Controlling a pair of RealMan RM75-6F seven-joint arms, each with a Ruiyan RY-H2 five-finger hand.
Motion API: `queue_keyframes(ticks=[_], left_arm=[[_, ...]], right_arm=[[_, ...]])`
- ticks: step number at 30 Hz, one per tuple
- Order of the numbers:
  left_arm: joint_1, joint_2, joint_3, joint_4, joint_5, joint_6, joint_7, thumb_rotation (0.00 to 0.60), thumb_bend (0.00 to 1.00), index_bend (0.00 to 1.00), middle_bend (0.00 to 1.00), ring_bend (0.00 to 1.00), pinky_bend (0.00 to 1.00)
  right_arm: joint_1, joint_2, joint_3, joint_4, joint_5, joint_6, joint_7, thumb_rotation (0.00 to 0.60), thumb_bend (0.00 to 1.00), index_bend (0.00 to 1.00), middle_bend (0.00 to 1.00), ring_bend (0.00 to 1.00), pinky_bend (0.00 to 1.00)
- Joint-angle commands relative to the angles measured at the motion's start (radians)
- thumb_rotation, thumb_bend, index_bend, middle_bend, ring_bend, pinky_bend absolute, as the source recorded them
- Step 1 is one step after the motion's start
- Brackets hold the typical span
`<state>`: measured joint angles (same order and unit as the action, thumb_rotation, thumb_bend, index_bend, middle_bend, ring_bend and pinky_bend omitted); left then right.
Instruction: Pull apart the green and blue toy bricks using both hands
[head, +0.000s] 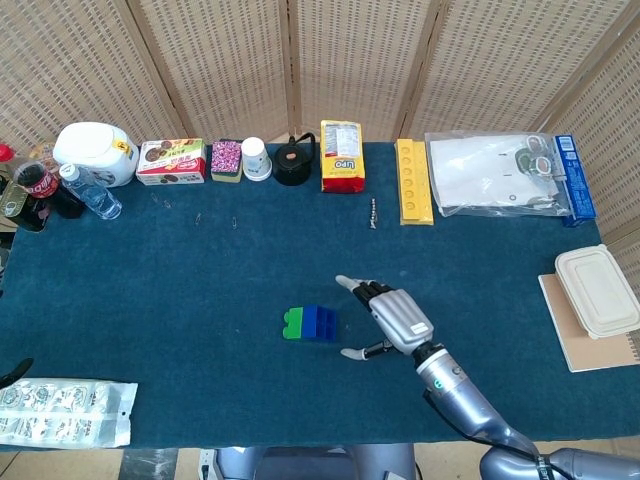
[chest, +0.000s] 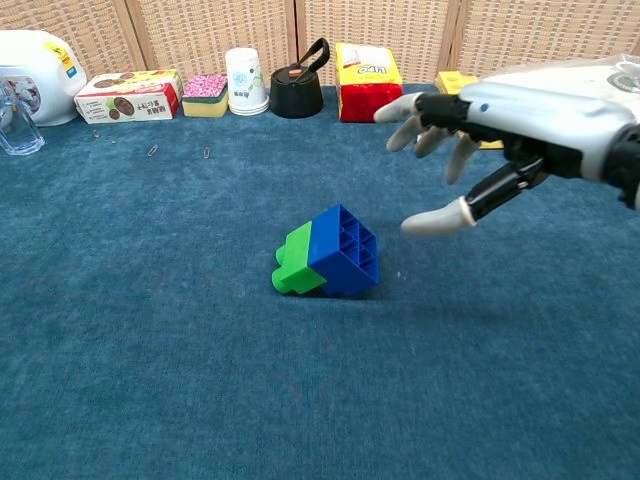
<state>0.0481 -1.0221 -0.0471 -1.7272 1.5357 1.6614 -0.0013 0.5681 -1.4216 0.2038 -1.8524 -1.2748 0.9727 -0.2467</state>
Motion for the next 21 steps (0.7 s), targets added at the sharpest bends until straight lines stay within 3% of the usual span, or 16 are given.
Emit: queue_keyframes(ticks=[1,12,21], left_arm=[[0.000,-0.002,0.001,0.006,-0.002,-0.003,-0.008,0.600,0.17,0.16,0.05,0.01,0.15],[0.012,-0.004,0.004,0.044,-0.008,0.005,-0.051,0.600,0.17,0.16,0.05,0.01,0.15],[0.021,-0.004,0.002,0.066,-0.012,0.015,-0.076,0.600,0.17,0.16,0.05,0.01,0.15]], right_arm=[[0.032,-0.056,-0.001,0.017,0.066,0.007,-0.097,0.374,0.10,0.05,0.17,0.19,0.31],[0.130,-0.229,-0.009,0.093,0.242,0.023,-0.327,0.376,0.10,0.03,0.15,0.17,0.30],[0.174,-0.307,0.005,0.183,0.283,0.051,-0.366,0.376,0.10,0.04,0.16,0.19,0.31]])
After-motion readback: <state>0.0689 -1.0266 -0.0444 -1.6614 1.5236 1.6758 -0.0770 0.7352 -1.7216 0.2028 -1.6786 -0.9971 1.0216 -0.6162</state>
